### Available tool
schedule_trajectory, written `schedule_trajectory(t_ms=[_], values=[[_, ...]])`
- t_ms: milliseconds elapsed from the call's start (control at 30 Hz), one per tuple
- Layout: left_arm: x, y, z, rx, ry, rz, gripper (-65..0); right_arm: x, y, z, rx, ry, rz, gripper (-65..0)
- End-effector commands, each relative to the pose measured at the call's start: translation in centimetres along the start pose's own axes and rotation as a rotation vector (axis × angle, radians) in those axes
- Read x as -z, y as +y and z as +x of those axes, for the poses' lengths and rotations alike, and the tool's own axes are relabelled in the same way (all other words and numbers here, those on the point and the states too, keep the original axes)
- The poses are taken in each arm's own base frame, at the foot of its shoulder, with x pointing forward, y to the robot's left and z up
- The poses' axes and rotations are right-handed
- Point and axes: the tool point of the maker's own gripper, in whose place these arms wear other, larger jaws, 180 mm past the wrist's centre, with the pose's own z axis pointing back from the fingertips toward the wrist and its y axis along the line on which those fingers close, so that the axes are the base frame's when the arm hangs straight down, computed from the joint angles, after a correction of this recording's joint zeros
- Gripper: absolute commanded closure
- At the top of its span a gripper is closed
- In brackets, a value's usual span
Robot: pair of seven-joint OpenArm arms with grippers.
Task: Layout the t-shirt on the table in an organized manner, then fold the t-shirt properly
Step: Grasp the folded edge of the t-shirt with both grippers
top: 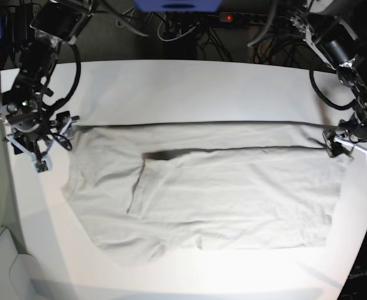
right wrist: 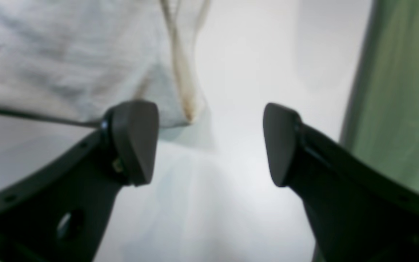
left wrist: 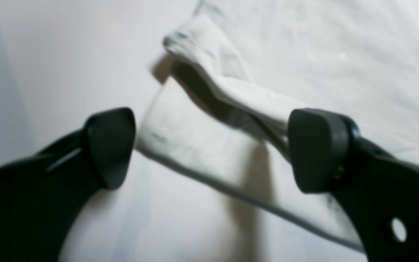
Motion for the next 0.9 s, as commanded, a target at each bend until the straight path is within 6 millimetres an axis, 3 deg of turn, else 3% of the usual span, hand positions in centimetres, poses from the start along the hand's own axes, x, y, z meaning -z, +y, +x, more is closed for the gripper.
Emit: schedule_trajectory(t_ms=[0, 333, 500, 700, 867], values=[[-0.5, 0.8, 1.6, 0.008, -0.043, 0.019, -65.0, -0.3, -0.5, 1.5, -0.004, -0.051, -0.009, -46.3], [-0.3, 4.1, 0.8, 0.018, 0.011, 0.058, -65.0, -0.2, -0.4, 1.6, 0.000, -0.051, -0.007, -46.3], [0.6, 3.2, 2.0, -0.005, -0.002, 0.035, -65.0, -0.2, -0.2, 1.7, -0.004, -0.054, -0.002, -46.3], [1.7, 0.9, 1.9, 0.052, 0.020, -0.011, -64.5, -0.2, -0.3, 1.6, -0.002, -0.053, -0.004, -46.3], [1.8, 0.4, 2.1, 0.052, -0.003, -0.019, -35.2, -0.2, -0.4, 1.6, -0.002, -0.051, -0.006, -46.3]])
